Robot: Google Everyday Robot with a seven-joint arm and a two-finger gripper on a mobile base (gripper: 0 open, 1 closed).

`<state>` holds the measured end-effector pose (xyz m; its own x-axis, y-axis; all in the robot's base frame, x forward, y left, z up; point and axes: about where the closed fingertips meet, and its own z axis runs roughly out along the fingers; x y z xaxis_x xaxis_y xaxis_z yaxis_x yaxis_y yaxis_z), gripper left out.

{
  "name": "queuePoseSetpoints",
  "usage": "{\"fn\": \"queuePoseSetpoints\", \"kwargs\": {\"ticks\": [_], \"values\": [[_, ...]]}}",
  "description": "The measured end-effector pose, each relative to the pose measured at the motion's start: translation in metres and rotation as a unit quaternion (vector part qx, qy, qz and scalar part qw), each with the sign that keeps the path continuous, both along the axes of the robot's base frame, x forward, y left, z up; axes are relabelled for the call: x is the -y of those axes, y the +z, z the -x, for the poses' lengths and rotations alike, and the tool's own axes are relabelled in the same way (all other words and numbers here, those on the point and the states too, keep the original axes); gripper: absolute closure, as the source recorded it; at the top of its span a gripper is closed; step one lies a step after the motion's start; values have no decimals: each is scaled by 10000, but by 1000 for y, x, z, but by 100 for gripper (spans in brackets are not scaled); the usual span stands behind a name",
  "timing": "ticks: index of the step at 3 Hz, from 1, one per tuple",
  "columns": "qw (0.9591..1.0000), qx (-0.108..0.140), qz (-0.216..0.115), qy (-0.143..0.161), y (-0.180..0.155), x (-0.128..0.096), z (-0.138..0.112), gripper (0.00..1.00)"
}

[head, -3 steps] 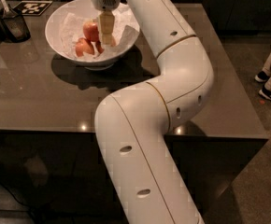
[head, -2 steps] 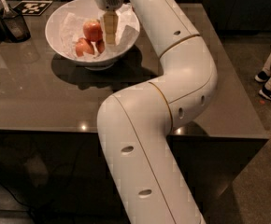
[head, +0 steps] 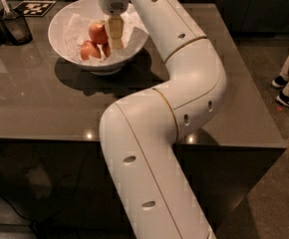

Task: Pick apple from white bowl

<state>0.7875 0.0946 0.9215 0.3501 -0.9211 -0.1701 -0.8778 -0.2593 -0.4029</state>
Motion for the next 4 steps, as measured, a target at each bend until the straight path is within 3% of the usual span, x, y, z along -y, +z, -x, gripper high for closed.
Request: {"fn": "queuePoseSetpoints", "kwargs": {"ticks": [2, 3, 4], "values": [[9996, -175, -63, -210, -25, 11, -9, 0], [9996, -159, -83, -221, -27, 10, -12, 6], [9996, -131, -107, -222, -30, 8, -15, 29]]}}
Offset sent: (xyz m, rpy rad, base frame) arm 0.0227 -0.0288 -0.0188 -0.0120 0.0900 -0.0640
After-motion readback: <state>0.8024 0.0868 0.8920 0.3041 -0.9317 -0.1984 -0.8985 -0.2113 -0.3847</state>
